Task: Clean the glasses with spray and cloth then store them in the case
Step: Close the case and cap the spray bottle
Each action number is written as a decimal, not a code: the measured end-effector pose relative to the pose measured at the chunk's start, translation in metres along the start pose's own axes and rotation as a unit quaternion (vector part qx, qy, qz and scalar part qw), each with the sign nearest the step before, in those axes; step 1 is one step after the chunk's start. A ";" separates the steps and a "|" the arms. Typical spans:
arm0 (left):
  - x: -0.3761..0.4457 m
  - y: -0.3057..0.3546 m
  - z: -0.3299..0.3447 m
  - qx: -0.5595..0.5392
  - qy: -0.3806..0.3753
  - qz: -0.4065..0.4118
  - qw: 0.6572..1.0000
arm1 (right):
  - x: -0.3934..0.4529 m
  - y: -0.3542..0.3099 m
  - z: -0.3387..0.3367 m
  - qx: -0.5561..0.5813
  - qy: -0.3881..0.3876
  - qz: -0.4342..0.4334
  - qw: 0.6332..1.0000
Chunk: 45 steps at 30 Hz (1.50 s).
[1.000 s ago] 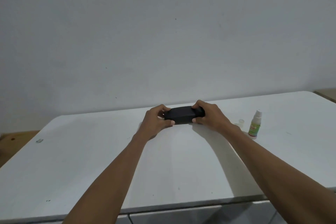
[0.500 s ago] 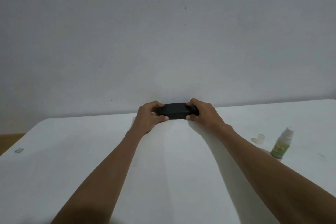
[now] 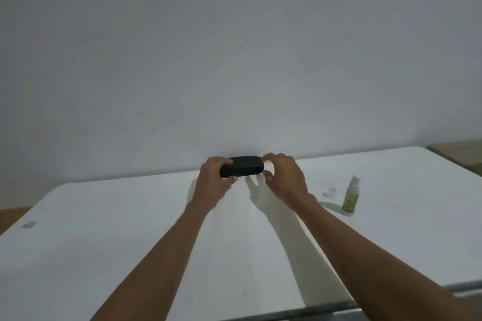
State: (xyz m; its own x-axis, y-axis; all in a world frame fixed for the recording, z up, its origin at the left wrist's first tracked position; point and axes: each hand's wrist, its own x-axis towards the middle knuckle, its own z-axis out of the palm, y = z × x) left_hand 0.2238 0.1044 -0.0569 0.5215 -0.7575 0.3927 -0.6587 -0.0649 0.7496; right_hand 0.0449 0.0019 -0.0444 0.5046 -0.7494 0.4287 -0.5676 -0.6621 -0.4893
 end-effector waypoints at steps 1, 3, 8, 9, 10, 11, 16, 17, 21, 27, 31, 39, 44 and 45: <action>-0.007 0.011 0.005 -0.012 -0.011 0.004 1.000 | -0.008 -0.001 -0.012 -0.001 0.012 -0.001 1.000; -0.020 0.034 0.016 -0.007 -0.045 0.024 0.999 | -0.022 -0.002 -0.038 -0.002 0.037 -0.005 0.999; -0.046 0.086 0.058 0.016 -0.111 0.064 0.992 | -0.058 0.006 -0.099 -0.001 0.125 -0.016 0.992; -0.050 0.096 0.066 0.019 -0.119 0.070 0.990 | -0.065 0.012 -0.108 -0.003 0.147 -0.011 0.989; -0.055 0.104 0.075 0.023 -0.130 0.076 0.988 | -0.072 0.018 -0.117 -0.003 0.171 -0.003 0.985; -0.058 0.113 0.084 0.026 -0.140 0.085 0.986 | -0.079 0.025 -0.124 -0.001 0.193 0.009 0.981; -0.064 0.137 0.124 0.067 -0.171 0.091 0.979 | -0.109 0.060 -0.130 0.081 0.202 0.103 0.971; -0.066 0.140 0.131 0.073 -0.175 0.091 0.978 | -0.113 0.066 -0.128 0.105 0.192 0.123 0.968; -0.071 0.143 0.155 0.031 -0.176 0.065 0.982 | -0.120 0.077 -0.116 0.191 0.154 0.191 0.950; -0.067 0.153 0.168 0.071 -0.177 0.094 0.977 | -0.115 0.082 -0.098 0.226 0.150 0.213 0.939; -0.063 0.148 0.175 0.014 -0.148 0.051 0.988 | -0.116 0.084 -0.092 0.220 0.164 0.221 0.936; -0.041 0.171 0.145 -0.265 -0.078 -0.006 0.961 | -0.115 0.089 -0.088 0.206 0.162 0.231 0.937; -0.047 0.185 0.143 -0.261 -0.134 0.035 0.955 | -0.116 0.086 -0.089 0.216 0.158 0.234 0.935; -0.049 0.184 0.144 -0.255 -0.138 0.043 0.956 | -0.115 0.086 -0.090 0.220 0.156 0.236 0.934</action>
State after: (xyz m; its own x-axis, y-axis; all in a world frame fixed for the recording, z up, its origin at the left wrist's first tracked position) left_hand -0.0005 0.0360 -0.0148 0.2690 -0.8928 0.3614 -0.3054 0.2768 0.9111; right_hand -0.1207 0.0309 -0.0675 0.0135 -0.9673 0.2531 -0.3225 -0.2438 -0.9146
